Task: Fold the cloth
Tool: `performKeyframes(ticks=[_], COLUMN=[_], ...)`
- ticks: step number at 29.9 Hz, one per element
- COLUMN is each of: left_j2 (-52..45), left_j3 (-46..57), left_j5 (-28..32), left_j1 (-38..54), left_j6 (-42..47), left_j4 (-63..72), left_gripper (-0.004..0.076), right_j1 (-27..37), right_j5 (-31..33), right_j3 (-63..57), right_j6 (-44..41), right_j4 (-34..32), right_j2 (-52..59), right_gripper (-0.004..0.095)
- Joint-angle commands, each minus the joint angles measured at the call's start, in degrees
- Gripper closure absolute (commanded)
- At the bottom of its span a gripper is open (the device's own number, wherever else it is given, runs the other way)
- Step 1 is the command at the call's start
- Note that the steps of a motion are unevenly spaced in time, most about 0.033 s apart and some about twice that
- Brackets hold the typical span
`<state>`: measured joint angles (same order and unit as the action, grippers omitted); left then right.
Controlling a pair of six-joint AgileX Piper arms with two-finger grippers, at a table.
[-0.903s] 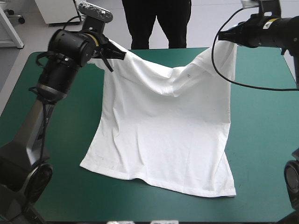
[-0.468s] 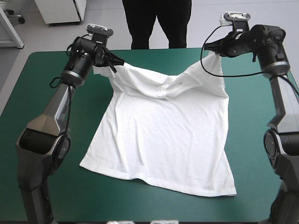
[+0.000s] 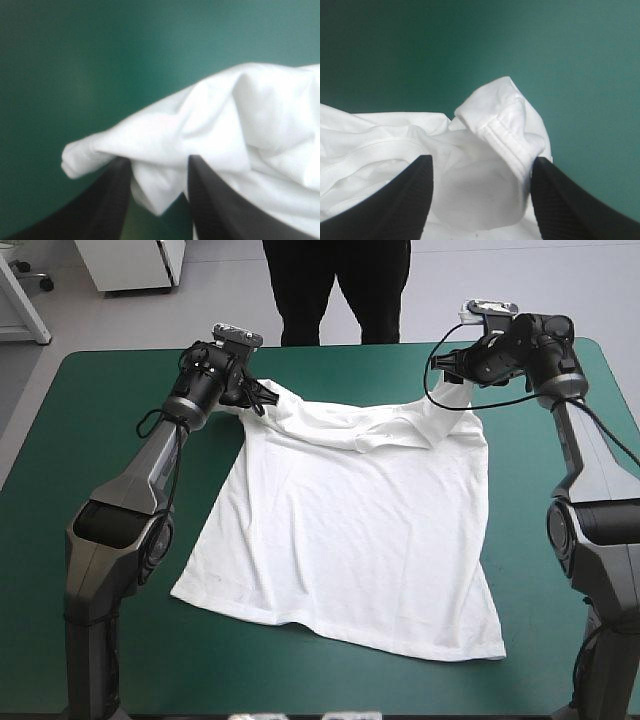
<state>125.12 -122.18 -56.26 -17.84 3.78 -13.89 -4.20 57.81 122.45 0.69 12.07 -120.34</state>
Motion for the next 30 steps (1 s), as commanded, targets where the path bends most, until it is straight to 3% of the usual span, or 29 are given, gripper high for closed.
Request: performKeyframes(ticks=[1, 11, 17, 23, 30], left_j2=[-6.8, -24.5, -35.8, -48.8, -60.7], left_j3=[-1.7, -1.5, 0.7, 15.0, 34.8], left_j5=[0.7, -9.5, -11.3, -14.7, -17.5], left_j1=[0.3, 0.5, 0.7, 0.7, 0.7], left_j6=[1.1, -1.3, -4.8, -7.1, -7.1], left_j4=[-0.5, -1.1, 3.5, 1.6, 3.8], left_gripper=[0.0250, 0.0251, 0.0253, 0.0333, 0.0337], right_j1=[0.1, 0.0, -1.5, -5.1, -6.8], right_j5=[-0.2, 12.9, 13.7, 13.7, 13.7], right_j3=[4.0, 4.5, -2.9, -18.8, -34.4], right_j6=[-0.7, 0.4, 0.4, 0.3, -1.1], right_j4=[0.9, 1.6, 1.9, -3.5, -6.1], right_j2=[4.9, 16.1, 26.0, 39.1, 54.0], right_gripper=[0.0354, 0.0469, 0.0469, 0.0469, 0.0465])
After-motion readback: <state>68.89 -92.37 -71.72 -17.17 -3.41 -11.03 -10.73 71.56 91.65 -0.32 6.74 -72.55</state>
